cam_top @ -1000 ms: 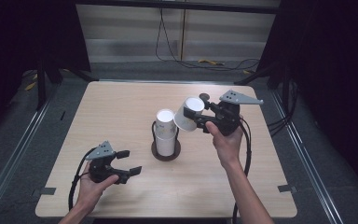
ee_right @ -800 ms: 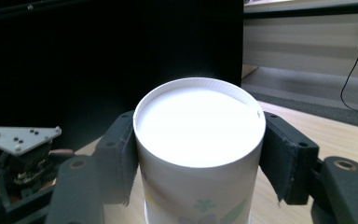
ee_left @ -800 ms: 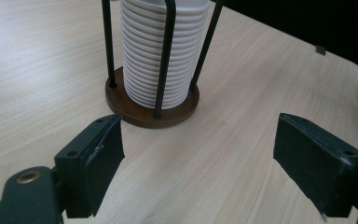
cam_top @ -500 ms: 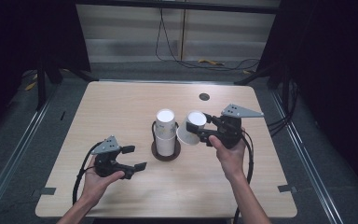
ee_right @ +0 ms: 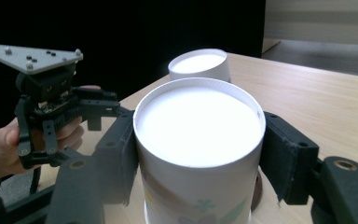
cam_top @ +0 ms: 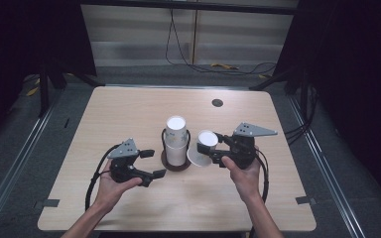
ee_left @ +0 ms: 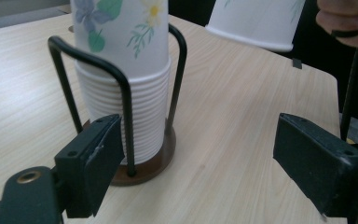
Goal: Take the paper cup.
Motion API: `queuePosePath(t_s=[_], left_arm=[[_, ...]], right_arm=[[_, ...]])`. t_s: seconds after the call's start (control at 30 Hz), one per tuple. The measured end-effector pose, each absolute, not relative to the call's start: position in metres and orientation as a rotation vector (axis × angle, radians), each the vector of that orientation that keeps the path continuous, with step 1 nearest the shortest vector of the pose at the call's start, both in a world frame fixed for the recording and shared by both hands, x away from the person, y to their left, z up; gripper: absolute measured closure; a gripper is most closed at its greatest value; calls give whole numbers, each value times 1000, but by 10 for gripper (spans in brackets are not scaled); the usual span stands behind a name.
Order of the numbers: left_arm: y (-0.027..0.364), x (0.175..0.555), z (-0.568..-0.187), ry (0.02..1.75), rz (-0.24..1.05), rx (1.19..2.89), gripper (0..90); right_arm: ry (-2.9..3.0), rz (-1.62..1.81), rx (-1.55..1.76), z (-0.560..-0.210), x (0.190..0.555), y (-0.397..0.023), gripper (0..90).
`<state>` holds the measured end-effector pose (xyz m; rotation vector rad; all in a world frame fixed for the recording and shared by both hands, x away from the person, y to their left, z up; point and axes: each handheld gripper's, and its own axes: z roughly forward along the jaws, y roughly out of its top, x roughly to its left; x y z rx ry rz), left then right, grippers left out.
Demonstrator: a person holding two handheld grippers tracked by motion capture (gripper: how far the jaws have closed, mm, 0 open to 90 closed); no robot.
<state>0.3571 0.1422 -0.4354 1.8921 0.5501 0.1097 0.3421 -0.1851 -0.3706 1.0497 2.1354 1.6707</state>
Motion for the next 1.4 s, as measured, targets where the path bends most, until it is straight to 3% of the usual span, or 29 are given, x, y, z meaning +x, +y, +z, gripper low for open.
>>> queuePosePath(t_s=[1.4], left_arm=[[113,345,-453,451,4,1912,161]], right_arm=[[2379,1696,950,-405,336,-132,351]])
